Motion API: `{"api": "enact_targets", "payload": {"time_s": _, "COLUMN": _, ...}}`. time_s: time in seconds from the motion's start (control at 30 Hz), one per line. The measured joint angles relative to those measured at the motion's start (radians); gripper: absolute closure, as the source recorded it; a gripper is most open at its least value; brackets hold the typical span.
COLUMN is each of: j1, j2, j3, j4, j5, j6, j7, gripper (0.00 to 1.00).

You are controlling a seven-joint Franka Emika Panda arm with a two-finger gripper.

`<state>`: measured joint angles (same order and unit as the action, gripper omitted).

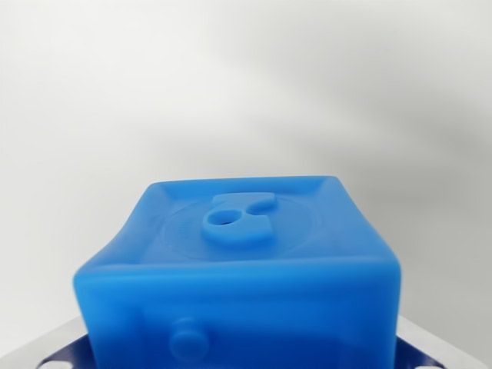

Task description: Stack cube

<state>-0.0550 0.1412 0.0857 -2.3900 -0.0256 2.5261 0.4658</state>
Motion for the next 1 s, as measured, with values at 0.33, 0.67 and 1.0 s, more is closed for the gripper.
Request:
{"api": "enact_targets", "payload": {"time_s": 0.33, "j1": -0.017, "j2": -0.05, "j3": -0.009, "j4": -0.05, "j5": 0.008, "j6": 0.0, "j7": -0.017, "gripper": 1.0}}
{"api": "enact_targets", "payload": {"time_s": 0.67, "j1": -0.031, "j2": -0.096, "j3": -0.02, "j4": -0.093, "j5": 0.016, "j6": 0.0, "j7": -0.034, "gripper": 1.0}}
{"api": "enact_targets", "payload": {"time_s": 1.0, "j1": -0.043, "j2": -0.141, "j3": -0.034, "j4": -0.135, "j5": 0.02, "j6": -0.001, "j7": -0.049, "gripper": 1.0}}
